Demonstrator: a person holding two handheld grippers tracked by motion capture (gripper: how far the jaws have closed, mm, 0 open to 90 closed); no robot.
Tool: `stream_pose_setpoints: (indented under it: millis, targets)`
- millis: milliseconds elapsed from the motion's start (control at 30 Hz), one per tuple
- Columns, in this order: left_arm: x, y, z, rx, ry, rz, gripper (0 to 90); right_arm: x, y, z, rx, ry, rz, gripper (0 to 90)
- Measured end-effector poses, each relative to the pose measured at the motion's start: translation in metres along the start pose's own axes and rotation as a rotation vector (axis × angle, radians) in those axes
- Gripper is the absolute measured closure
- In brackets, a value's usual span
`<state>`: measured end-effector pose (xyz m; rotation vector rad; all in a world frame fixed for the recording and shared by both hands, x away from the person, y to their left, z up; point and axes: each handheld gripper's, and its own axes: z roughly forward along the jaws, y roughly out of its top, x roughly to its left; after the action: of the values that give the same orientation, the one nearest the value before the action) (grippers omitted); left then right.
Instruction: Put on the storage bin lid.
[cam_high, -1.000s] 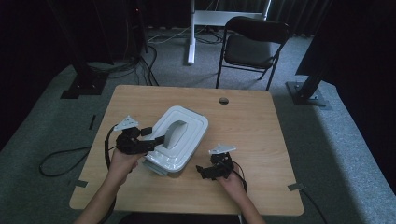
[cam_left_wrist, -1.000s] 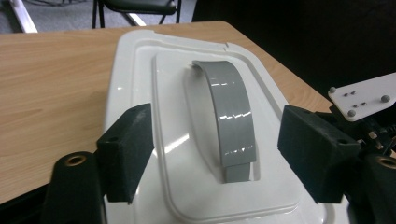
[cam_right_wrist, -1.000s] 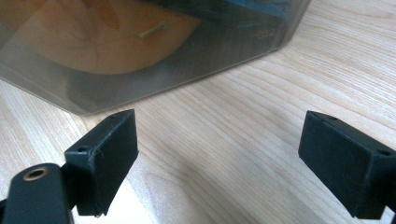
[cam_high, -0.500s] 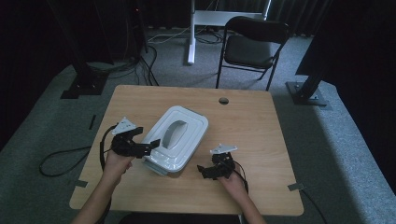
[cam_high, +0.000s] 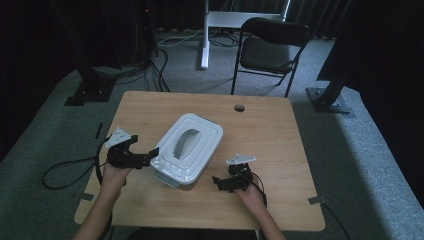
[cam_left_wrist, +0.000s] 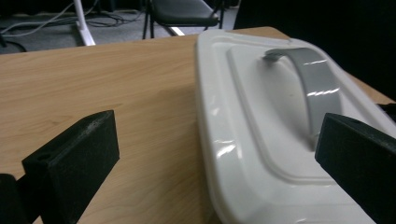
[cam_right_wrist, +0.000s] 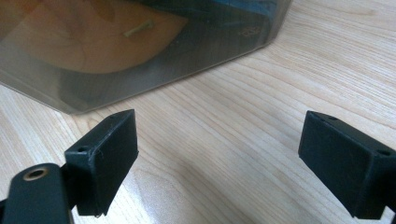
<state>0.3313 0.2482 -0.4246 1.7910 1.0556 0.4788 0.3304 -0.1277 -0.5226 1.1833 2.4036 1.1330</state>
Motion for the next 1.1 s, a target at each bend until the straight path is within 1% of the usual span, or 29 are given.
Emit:
stream_pose_setpoints:
  millis: [33, 67, 100, 167, 367, 400, 433, 467, 500, 567, 667, 733, 767, 900, 933, 967, 1000, 1100]
  targets:
    - [0.002, -0.001, -0.001, -0.005, 0.001, -0.001, 0.2, 0.0, 0.0, 0.0, 0.0, 0.0, 0.001, 11.2]
    - [0.004, -0.003, -0.001, -0.011, 0.001, -0.011, 0.2, 0.0, 0.0, 0.0, -0.001, 0.001, 0.001, 11.2]
    - [0.004, -0.003, -0.001, -0.011, 0.001, -0.011, 0.2, 0.0, 0.0, 0.0, 0.0, 0.0, 0.001, 11.2]
    - [0.011, -0.006, -0.003, -0.011, 0.031, -0.014, 0.2, 0.0, 0.0, 0.0, 0.0, 0.0, 0.001, 11.1]
    - [0.026, -0.02, -0.001, -0.008, 0.082, -0.029, 0.2, 0.0, 0.0, 0.0, 0.002, -0.001, -0.001, 11.2]
    - [0.029, -0.022, 0.0, -0.01, 0.085, -0.036, 0.2, 0.0, 0.0, 0.0, 0.001, 0.0, 0.001, 11.2]
    - [0.029, -0.022, 0.0, -0.01, 0.085, -0.036, 0.2, 0.0, 0.0, 0.0, 0.001, 0.0, 0.001, 11.2]
    - [0.031, -0.028, 0.002, -0.018, 0.087, -0.029, 0.2, -0.001, 0.0, 0.001, 0.004, -0.001, 0.0, 11.1]
    - [0.031, -0.03, 0.003, -0.006, 0.102, -0.017, 0.2, -0.001, -0.001, 0.001, 0.005, -0.002, 0.0, 11.2]
    - [0.033, -0.034, 0.005, -0.008, 0.102, -0.029, 0.2, 0.0, 0.0, 0.001, 0.004, 0.0, 0.002, 11.2]
    - [0.037, -0.04, 0.008, 0.002, 0.12, -0.038, 0.2, 0.0, -0.001, 0.001, 0.003, 0.001, 0.0, 11.2]
    - [0.037, -0.04, 0.008, 0.002, 0.12, -0.038, 0.2, 0.0, -0.001, 0.001, 0.005, -0.001, -0.001, 11.2]
    - [0.041, -0.046, 0.01, 0.017, 0.143, -0.043, 0.2, -0.001, -0.001, 0.001, 0.007, -0.001, 0.001, 11.2]
    - [0.046, -0.051, 0.014, 0.027, 0.16, -0.056, 0.2, -0.001, -0.001, 0.001, 0.007, 0.0, 0.002, 11.2]
    - [0.048, -0.055, 0.018, 0.036, 0.162, -0.065, 0.2, 0.0, -0.001, 0.002, 0.008, 0.0, 0.002, 11.2]
    - [0.048, -0.056, 0.02, 0.033, 0.168, -0.07, 0.2, 0.0, -0.001, 0.002, 0.008, -0.001, 0.002, 11.2]
    - [0.049, -0.058, 0.022, 0.042, 0.178, -0.072, 0.2, 0.0, -0.001, 0.002, 0.008, 0.001, 0.002, 11.1]
    - [0.05, -0.061, 0.026, 0.041, 0.174, -0.08, 0.2, 0.0, -0.001, 0.002, 0.009, -0.001, 0.001, 11.2]
